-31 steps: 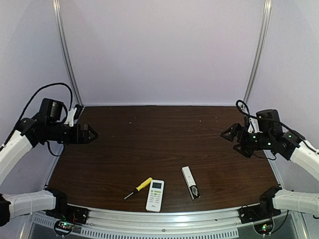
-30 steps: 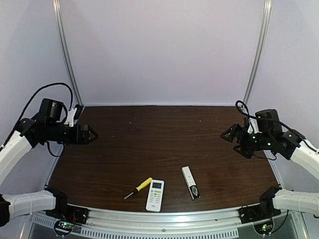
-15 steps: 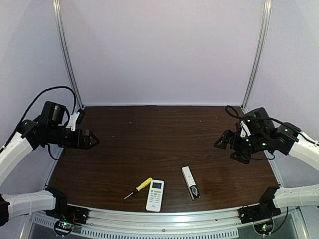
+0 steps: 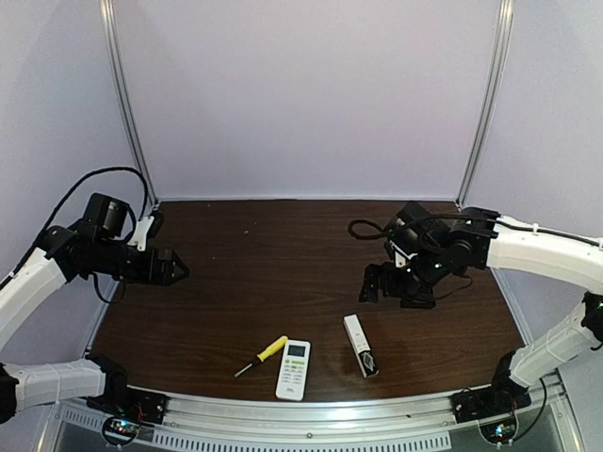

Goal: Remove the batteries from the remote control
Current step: Pick up the remote control from the center of the board.

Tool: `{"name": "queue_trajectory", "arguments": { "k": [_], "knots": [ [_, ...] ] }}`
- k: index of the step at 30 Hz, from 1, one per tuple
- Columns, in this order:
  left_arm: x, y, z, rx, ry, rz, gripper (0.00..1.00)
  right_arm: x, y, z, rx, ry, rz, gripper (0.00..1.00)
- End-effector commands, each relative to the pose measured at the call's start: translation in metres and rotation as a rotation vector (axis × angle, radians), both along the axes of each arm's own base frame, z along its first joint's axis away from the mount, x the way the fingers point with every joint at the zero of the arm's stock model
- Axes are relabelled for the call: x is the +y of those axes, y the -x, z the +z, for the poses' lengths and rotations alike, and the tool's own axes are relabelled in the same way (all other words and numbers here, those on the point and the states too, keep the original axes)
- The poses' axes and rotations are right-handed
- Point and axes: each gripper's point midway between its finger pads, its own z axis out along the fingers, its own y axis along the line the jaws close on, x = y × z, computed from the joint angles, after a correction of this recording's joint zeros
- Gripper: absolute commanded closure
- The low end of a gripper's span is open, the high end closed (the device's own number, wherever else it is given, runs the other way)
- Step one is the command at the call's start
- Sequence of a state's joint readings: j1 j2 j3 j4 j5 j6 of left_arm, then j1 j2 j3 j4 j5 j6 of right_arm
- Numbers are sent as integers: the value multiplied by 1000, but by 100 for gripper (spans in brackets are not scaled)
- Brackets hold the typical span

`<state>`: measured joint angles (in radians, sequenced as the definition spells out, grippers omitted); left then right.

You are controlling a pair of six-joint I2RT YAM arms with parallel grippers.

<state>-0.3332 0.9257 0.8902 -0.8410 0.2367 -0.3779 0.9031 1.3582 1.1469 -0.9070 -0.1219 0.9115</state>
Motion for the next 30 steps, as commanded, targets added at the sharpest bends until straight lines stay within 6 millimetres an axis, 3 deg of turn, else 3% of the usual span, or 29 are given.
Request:
{"name": "queue_trajectory", "arguments": {
  "k": [1, 13, 18, 30],
  "knots": [
    [-1, 2, 0, -5, -1, -15, 4, 4, 5, -16, 11, 124, 59, 0],
    [1, 1, -2, 2, -8, 7, 5, 26, 17, -67, 93, 286, 216, 1],
    [2, 1, -3, 3, -9, 12, 4, 34, 11, -73, 89, 319, 269, 1],
    [4, -1, 2, -17, -3, 34, 5, 30, 11, -95, 101, 400, 368, 7]
  ]
}}
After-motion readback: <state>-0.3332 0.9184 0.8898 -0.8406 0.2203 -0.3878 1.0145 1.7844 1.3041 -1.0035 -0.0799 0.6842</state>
